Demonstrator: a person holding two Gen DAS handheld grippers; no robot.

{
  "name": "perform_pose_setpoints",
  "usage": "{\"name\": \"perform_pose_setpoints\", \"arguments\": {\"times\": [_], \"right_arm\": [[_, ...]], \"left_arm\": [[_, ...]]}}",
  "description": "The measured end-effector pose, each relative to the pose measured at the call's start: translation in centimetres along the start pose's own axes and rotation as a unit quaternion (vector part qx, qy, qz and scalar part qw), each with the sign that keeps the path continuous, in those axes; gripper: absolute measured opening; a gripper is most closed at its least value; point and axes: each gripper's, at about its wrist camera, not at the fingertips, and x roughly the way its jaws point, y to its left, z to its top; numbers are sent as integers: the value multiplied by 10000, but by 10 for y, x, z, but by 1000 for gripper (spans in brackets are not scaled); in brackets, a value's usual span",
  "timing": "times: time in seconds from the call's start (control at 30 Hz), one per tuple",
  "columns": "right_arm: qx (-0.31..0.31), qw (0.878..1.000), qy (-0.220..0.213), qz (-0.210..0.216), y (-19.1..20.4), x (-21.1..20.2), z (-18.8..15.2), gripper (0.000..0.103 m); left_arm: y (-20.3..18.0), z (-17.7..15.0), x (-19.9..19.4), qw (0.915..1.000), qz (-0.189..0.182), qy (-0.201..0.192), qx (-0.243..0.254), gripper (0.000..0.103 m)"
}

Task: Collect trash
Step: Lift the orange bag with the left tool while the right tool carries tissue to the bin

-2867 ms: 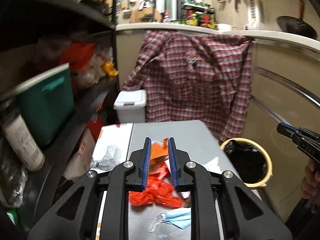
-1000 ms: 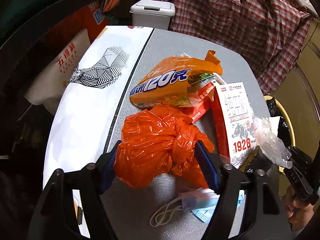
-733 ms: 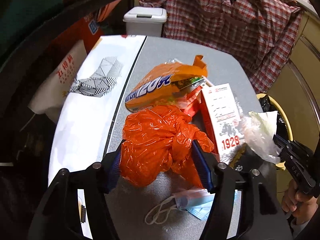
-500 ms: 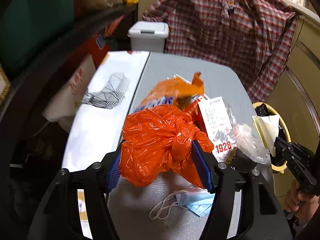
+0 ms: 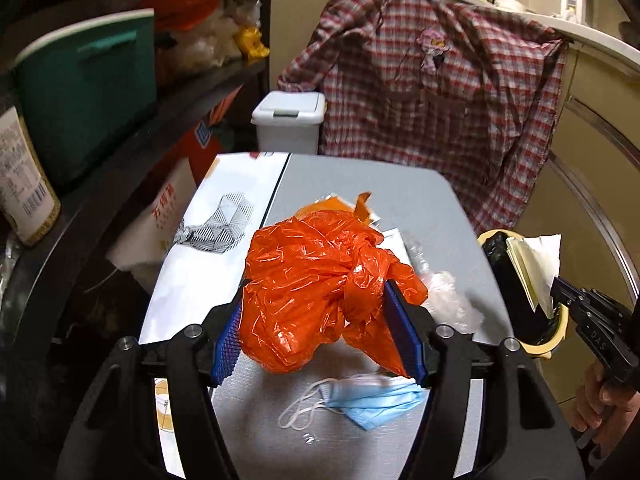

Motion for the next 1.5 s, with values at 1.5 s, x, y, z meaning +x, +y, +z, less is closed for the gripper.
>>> {"name": "perform_pose_setpoints", "arguments": {"times": [1.5], "right_arm": [[581,9889,-785,-1120,-117,-83,6,1]], "left_arm": [[-159,17,-1,9927,-889,-702,411,63]]}}
